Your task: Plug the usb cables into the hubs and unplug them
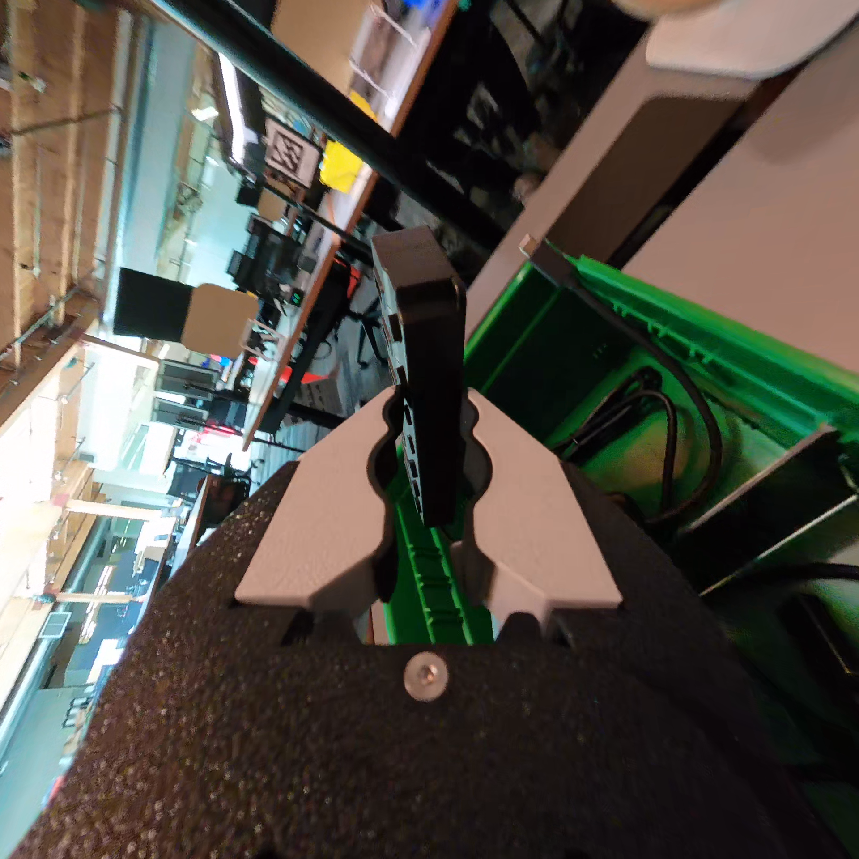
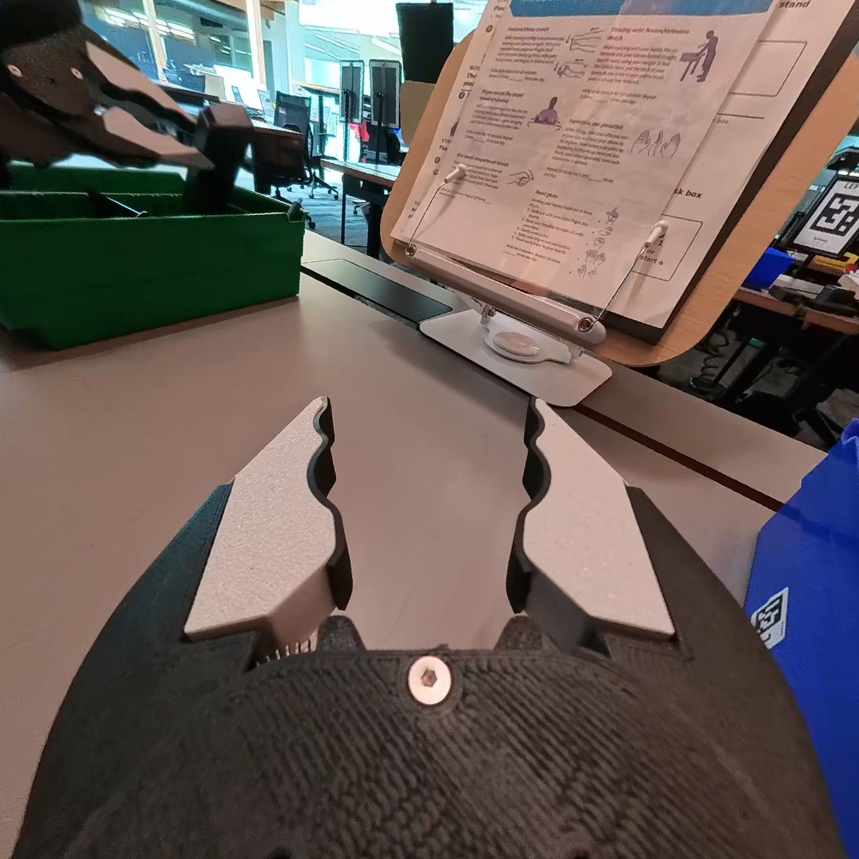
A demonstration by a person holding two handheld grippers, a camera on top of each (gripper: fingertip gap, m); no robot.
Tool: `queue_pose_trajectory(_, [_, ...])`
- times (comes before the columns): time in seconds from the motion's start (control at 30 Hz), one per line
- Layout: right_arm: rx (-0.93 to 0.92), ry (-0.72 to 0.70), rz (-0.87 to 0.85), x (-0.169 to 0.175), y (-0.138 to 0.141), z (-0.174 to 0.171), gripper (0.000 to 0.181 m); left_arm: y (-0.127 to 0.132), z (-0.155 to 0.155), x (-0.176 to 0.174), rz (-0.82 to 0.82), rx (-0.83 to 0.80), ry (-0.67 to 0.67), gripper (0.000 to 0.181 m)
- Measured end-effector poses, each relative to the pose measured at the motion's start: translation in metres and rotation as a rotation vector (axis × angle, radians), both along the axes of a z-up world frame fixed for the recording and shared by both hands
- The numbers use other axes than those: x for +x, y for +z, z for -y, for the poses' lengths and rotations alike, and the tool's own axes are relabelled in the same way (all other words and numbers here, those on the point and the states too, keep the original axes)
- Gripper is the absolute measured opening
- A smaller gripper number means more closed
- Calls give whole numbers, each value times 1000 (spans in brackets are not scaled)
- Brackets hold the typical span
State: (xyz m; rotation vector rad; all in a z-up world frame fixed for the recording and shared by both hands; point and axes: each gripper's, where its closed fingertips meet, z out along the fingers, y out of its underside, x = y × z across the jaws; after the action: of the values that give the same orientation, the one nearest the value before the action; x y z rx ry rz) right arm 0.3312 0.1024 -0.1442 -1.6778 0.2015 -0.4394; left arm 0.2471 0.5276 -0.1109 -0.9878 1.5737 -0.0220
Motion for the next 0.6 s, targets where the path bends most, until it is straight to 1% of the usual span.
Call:
queue_pose_trajectory(0.07, [18, 15, -19, -2, 1, -1, 82, 27, 12, -5, 79, 26, -32, 22])
queue_pose_trajectory(0.17, [57, 58, -70, -8, 5, -4, 82, 85, 38, -11, 209, 105, -104, 22])
queue_pose_trajectory(0.3, [138, 178, -209, -24, 9, -12, 89, 161, 92, -21, 343, 275, -219, 21])
queue_pose_trajectory(0.37, [187, 246, -264, -34, 16, -15, 89, 189, 119, -26, 376, 391, -244, 22])
queue_pose_trajectory(0.43, [233, 273, -274, -39, 25, -15, 90, 208, 148, -31, 413, 481, -277, 21])
queue_pose_trajectory(0.47, [261, 287, -274, -42, 30, -15, 90, 214, 165, -33, 423, 532, -303, 22])
queue_pose_trajectory(0.53, [327, 359, -296, -54, 43, -15, 89, 221, 200, -37, 438, 640, -345, 21])
queue_pose_trajectory(0.6, [390, 425, -329, -63, 54, -14, 87, 230, 233, -43, 457, 794, -363, 21])
